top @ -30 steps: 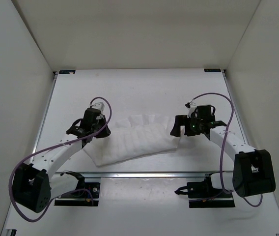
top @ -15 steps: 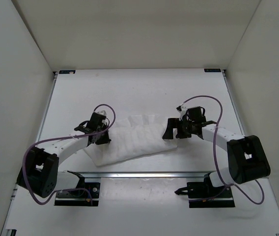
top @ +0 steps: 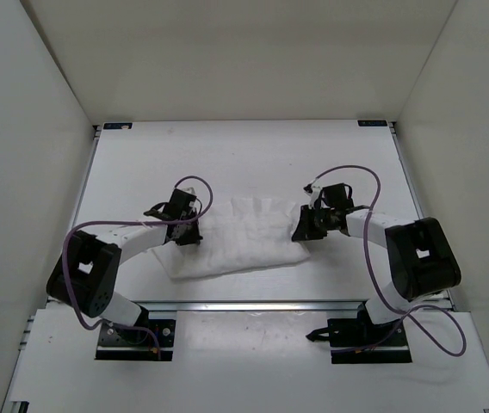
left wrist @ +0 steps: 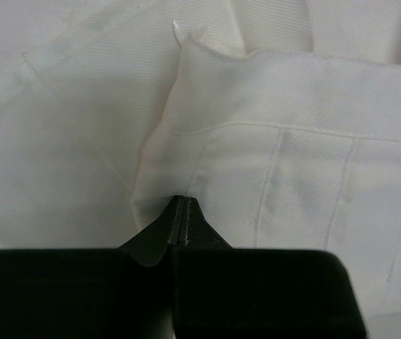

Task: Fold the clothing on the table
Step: Fold the skirt

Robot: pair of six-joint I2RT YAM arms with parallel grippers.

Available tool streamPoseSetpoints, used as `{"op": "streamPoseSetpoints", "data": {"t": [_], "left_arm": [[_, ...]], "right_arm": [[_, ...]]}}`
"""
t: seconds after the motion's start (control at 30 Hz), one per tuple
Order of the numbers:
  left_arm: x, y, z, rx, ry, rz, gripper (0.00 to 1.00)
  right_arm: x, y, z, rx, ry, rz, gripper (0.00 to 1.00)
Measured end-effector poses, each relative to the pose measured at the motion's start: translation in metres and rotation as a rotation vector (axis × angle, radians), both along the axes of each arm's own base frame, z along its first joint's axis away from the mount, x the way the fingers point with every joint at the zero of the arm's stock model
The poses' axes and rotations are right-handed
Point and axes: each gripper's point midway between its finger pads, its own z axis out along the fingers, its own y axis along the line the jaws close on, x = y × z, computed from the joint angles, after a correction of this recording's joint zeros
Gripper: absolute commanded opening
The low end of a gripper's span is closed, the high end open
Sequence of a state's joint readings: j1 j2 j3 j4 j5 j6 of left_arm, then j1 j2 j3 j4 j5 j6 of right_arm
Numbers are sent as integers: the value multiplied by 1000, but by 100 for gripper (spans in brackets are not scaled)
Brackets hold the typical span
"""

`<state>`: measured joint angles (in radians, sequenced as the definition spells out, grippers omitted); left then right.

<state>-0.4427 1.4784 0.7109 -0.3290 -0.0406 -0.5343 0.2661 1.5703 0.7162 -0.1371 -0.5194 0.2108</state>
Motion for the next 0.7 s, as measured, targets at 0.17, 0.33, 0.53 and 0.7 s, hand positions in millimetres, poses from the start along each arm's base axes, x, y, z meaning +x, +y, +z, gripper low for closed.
{"op": "streamPoseSetpoints", "data": {"t": [0.17,0.33,0.53,0.7], "left_arm": [[15,-18,1,-13,-14,-31,0],[32,-54,2,-35,-27,-100,0],[55,-98,3,-87,-24,-169,0],[78,-137,4,-147,-29,-212,0]], "right_arm": [[11,-9,9,-27,-21,-18,0],[54,-37,64,-49,-157,-86,0],[95,-31,161,-53,-419,-63,0],[82,21,183,-31,-472,77,0]]}}
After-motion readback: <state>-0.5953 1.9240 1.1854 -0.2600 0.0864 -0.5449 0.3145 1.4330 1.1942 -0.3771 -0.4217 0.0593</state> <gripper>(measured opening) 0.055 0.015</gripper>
